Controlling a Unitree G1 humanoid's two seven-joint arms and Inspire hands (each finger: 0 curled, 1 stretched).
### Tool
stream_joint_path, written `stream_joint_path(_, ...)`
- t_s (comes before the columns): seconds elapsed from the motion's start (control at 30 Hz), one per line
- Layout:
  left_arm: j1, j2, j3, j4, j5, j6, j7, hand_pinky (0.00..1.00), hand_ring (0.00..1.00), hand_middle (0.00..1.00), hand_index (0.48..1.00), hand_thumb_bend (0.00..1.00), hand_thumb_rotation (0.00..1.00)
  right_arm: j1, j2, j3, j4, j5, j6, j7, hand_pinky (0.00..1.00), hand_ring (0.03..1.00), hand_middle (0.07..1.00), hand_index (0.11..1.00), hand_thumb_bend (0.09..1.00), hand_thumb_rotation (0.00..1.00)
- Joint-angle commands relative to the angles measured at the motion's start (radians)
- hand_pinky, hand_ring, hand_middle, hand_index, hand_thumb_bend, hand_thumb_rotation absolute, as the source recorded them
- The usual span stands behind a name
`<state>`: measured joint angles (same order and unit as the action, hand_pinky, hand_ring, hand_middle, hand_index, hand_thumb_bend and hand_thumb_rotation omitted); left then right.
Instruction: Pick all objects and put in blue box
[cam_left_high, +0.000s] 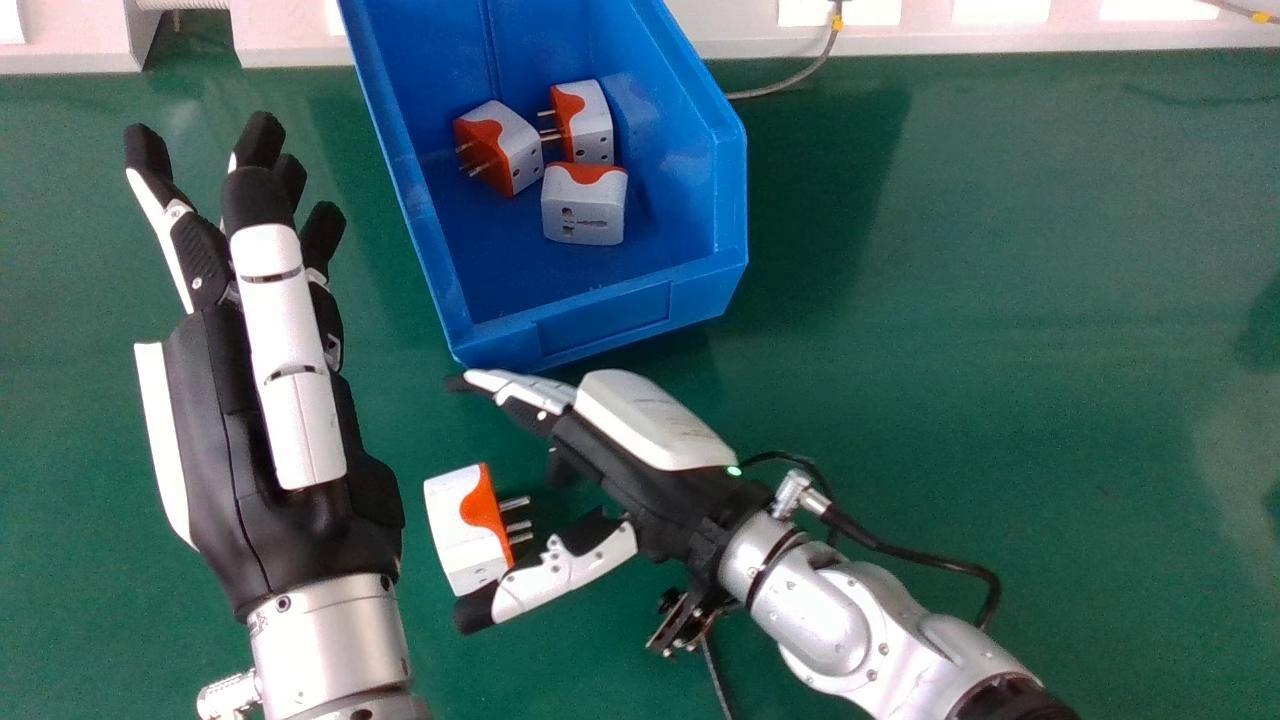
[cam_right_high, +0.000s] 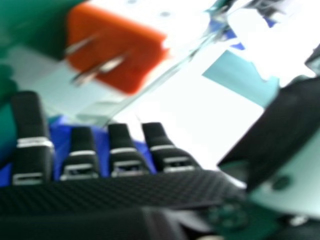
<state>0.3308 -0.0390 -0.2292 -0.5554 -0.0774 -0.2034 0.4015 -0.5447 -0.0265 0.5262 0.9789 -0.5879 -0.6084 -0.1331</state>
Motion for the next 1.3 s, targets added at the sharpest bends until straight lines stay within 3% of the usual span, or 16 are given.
stream_joint_path(0.0, 0.006, -0.070, -0.013, -0.023, 0.009, -0.009, -0.005, 0.92, 0.95, 0.93, 0.914, 0.58, 0.82, -0.030, 0.029, 0.014, 0.018, 0.007, -0.038, 0.018, 0.76, 0.910, 0.905, 0.895, 1.000, 0.51)
stream_joint_path(0.17, 0.002, -0.074, -0.016, -0.017, 0.010, -0.010, -0.003, 0.92, 0.95, 0.93, 0.910, 0.58, 0.83, -0.040, 0.039, 0.081, 0.028, -0.072, -0.037, -0.012, 0.72, 0.884, 0.874, 0.844, 0.974, 0.36)
stream_joint_path(0.37, 0.003, -0.066, -0.012, -0.007, -0.001, -0.027, -0.020, 0.93, 0.95, 0.94, 0.921, 0.58, 0.83, -0.044, 0.043, 0.132, 0.029, -0.115, -0.031, -0.025, 0.70, 0.876, 0.864, 0.820, 0.966, 0.32)
stream_joint_path(0.57, 0.007, -0.069, -0.012, -0.011, -0.001, -0.023, -0.021, 0.94, 0.95, 0.94, 0.922, 0.58, 0.83, -0.049, 0.046, 0.157, 0.027, -0.140, 0.005, -0.066, 0.69, 0.867, 0.855, 0.806, 0.946, 0.26)
stream_joint_path(0.63, 0.007, -0.071, -0.012, -0.010, 0.003, -0.023, -0.018, 0.93, 0.95, 0.94, 0.920, 0.58, 0.82, -0.049, 0.050, 0.157, 0.031, -0.140, 0.019, -0.078, 0.69, 0.840, 0.838, 0.780, 0.893, 0.10)
stream_joint_path(0.7, 0.007, -0.071, -0.013, -0.010, 0.010, -0.023, -0.016, 0.93, 0.95, 0.93, 0.917, 0.58, 0.82, -0.046, 0.054, 0.152, 0.035, -0.135, 0.022, -0.087, 0.68, 0.828, 0.834, 0.765, 0.863, 0.06)
stream_joint_path(0.87, 0.011, -0.075, -0.017, -0.017, 0.008, -0.016, -0.013, 0.92, 0.94, 0.93, 0.914, 0.59, 0.83, -0.040, 0.072, 0.136, 0.074, -0.121, -0.026, -0.186, 0.61, 0.746, 0.786, 0.713, 0.789, 0.01)
stream_joint_path(0.9, 0.011, -0.074, -0.017, -0.016, 0.010, -0.019, -0.013, 0.92, 0.94, 0.93, 0.912, 0.59, 0.83, -0.041, 0.074, 0.136, 0.080, -0.125, -0.024, -0.202, 0.51, 0.629, 0.690, 0.645, 0.683, 0.01)
stream_joint_path(1.0, 0.012, -0.069, -0.014, -0.014, 0.008, -0.024, -0.018, 0.92, 0.94, 0.93, 0.911, 0.59, 0.82, -0.041, 0.073, 0.139, 0.087, -0.138, -0.022, -0.257, 0.45, 0.555, 0.620, 0.596, 0.616, 0.01)
stream_joint_path(1.07, 0.012, -0.069, -0.014, -0.016, 0.008, -0.022, -0.017, 0.92, 0.94, 0.93, 0.917, 0.59, 0.83, -0.038, 0.075, 0.138, 0.087, -0.142, -0.017, -0.282, 0.38, 0.470, 0.544, 0.513, 0.537, 0.00)
stream_joint_path(1.2, 0.013, -0.073, -0.015, -0.021, 0.017, -0.010, -0.007, 0.91, 0.94, 0.93, 0.910, 0.59, 0.83, -0.037, 0.079, 0.136, 0.094, -0.142, -0.014, -0.313, 0.35, 0.430, 0.507, 0.476, 0.505, 0.00)
stream_joint_path(1.27, 0.009, -0.073, -0.014, -0.019, 0.012, -0.012, -0.009, 0.91, 0.94, 0.93, 0.909, 0.59, 0.83, -0.036, 0.081, 0.132, 0.093, -0.134, -0.015, -0.311, 0.35, 0.429, 0.507, 0.477, 0.504, 0.00)
